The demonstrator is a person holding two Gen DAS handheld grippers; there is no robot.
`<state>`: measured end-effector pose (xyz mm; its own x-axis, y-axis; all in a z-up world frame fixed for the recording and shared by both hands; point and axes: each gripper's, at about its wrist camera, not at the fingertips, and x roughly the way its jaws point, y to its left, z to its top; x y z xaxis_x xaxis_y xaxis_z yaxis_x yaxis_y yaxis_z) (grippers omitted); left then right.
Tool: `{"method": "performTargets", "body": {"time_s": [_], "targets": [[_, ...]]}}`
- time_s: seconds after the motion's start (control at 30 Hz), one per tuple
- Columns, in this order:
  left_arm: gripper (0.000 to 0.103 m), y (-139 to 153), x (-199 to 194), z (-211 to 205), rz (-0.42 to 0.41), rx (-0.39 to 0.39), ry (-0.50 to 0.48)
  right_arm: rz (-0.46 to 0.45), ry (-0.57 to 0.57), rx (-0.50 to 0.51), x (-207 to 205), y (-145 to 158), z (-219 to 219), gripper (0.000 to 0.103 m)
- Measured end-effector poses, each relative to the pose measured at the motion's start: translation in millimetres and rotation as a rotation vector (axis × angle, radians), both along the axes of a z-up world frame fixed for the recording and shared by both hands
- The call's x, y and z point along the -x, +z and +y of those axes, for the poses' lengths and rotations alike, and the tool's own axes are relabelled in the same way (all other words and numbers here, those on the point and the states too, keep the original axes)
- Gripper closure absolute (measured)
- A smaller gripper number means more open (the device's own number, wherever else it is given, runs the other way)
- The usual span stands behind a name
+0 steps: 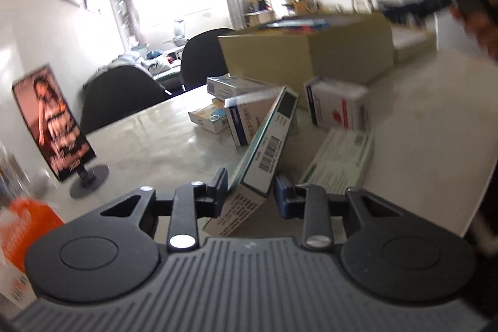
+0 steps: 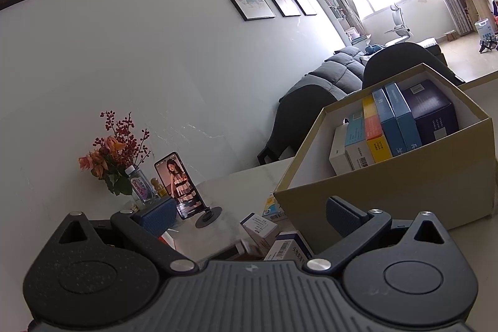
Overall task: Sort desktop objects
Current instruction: 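Lift the green-and-white box with the left tool toward the tall box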
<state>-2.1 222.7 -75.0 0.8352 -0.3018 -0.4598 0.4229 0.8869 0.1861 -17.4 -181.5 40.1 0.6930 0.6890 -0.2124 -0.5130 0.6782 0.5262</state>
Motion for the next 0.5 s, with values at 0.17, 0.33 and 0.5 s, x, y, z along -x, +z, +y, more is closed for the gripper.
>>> {"method": "performTargets", "body": {"time_s": [0.17, 0.33, 0.5], "targets": [[0.075, 3, -11, 4, 0.033, 0.105, 0.050, 0.003, 0.000, 0.000, 0, 0, 0, 0.001], [0.079, 3, -18, 9, 0.053, 0.196, 0.128, 0.007, -0.001, 0.000, -1, -1, 0, 0.001], [0.085, 7, -17, 11, 0.035, 0.291, 0.189, 0.013, 0.004, 0.005, -3, -3, 3, 0.001]]}}
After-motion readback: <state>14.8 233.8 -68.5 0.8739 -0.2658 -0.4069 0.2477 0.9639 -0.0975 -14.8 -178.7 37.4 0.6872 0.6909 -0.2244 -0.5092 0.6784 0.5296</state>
